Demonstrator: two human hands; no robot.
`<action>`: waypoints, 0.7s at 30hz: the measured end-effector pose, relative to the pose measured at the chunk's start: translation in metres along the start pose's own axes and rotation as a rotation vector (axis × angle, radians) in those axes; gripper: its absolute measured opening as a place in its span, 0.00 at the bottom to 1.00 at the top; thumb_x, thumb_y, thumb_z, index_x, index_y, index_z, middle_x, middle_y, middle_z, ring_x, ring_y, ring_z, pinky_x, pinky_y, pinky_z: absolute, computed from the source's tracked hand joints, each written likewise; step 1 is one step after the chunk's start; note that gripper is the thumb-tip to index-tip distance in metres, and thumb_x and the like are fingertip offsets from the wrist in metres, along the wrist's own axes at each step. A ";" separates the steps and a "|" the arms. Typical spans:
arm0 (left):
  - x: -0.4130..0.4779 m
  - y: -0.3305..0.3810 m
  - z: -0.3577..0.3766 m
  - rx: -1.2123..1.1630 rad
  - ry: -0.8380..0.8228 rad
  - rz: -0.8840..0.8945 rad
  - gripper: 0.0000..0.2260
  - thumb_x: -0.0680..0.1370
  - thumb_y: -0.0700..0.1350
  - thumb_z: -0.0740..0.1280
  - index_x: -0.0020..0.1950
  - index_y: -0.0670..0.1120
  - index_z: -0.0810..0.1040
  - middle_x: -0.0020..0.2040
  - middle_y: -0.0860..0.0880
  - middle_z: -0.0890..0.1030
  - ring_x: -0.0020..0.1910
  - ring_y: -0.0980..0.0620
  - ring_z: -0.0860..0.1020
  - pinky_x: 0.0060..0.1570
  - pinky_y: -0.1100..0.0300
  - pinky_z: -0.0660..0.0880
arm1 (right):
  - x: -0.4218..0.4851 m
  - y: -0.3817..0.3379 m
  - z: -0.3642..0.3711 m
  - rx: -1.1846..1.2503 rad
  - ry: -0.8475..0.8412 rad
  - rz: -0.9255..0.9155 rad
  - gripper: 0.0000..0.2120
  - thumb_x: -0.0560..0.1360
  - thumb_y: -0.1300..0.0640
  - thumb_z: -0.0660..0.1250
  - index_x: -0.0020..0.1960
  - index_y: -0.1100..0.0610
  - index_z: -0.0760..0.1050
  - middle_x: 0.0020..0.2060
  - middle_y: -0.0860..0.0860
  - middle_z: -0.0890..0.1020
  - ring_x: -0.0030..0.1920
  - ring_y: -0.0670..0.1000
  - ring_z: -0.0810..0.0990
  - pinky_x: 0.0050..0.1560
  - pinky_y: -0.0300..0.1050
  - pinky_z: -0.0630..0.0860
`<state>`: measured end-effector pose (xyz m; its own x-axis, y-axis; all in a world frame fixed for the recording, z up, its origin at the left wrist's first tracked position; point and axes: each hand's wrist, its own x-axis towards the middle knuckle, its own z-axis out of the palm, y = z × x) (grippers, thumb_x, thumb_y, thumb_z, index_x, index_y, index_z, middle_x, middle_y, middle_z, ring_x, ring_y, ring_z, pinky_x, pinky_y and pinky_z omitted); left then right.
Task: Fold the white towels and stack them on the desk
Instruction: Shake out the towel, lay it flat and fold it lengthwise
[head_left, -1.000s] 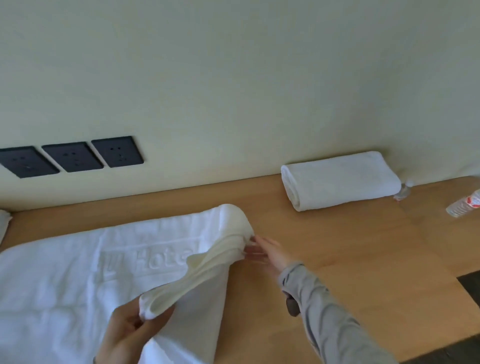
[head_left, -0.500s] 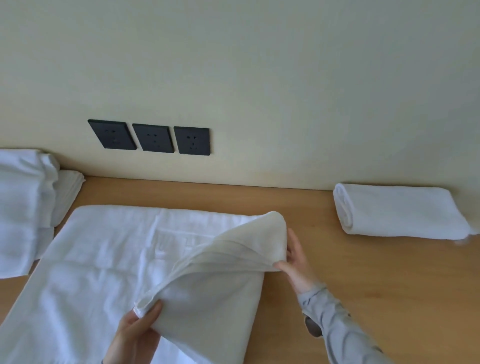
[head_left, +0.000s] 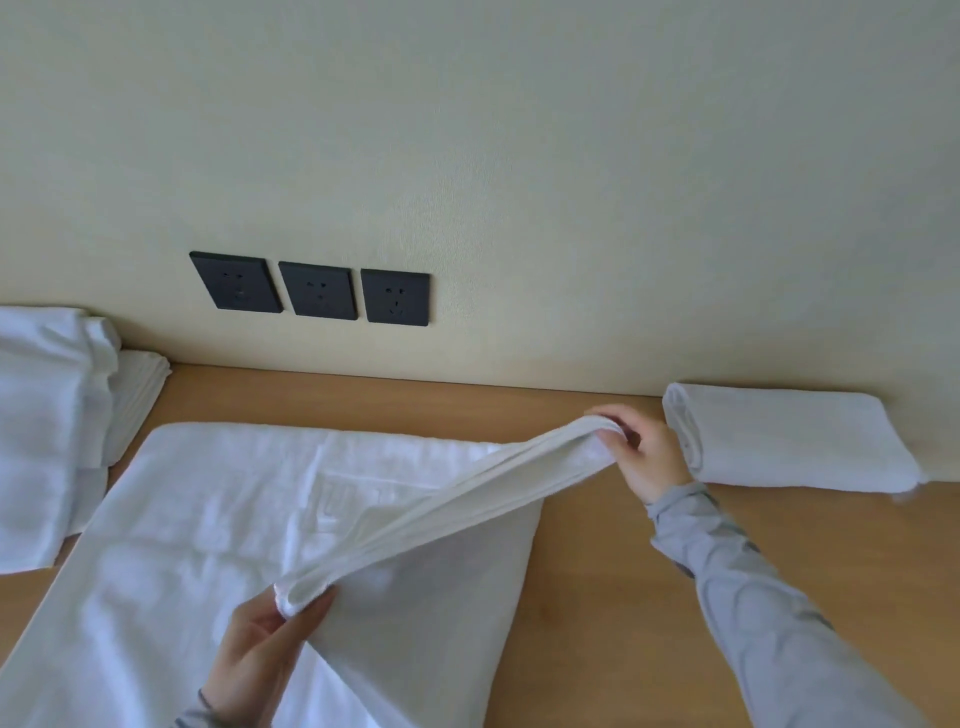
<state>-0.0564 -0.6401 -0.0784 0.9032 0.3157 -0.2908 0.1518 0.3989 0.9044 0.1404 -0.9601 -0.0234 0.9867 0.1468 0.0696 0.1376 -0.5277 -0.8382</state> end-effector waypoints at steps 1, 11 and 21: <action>0.003 0.006 -0.002 0.110 0.003 0.055 0.14 0.71 0.25 0.63 0.49 0.37 0.83 0.46 0.44 0.85 0.49 0.52 0.82 0.50 0.63 0.78 | 0.008 -0.007 -0.009 0.006 -0.020 -0.019 0.13 0.75 0.71 0.61 0.49 0.54 0.72 0.52 0.56 0.80 0.55 0.55 0.79 0.54 0.35 0.72; 0.027 0.092 -0.001 0.449 -0.004 0.405 0.19 0.68 0.26 0.67 0.41 0.51 0.83 0.39 0.61 0.84 0.43 0.68 0.80 0.44 0.75 0.75 | 0.045 -0.066 -0.035 -0.192 -0.144 -0.313 0.20 0.70 0.80 0.56 0.35 0.63 0.81 0.58 0.51 0.75 0.58 0.47 0.74 0.56 0.36 0.70; 0.032 0.130 0.003 0.574 -0.108 0.526 0.27 0.69 0.27 0.68 0.37 0.62 0.84 0.40 0.61 0.84 0.44 0.66 0.81 0.44 0.74 0.75 | 0.053 -0.054 -0.040 -0.722 -0.209 -0.574 0.15 0.64 0.65 0.77 0.50 0.63 0.80 0.52 0.58 0.80 0.48 0.58 0.80 0.51 0.51 0.78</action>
<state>-0.0062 -0.5809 0.0306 0.9434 0.2425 0.2261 -0.1499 -0.2960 0.9433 0.1884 -0.9578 0.0470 0.7255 0.6550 0.2111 0.6869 -0.7082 -0.1634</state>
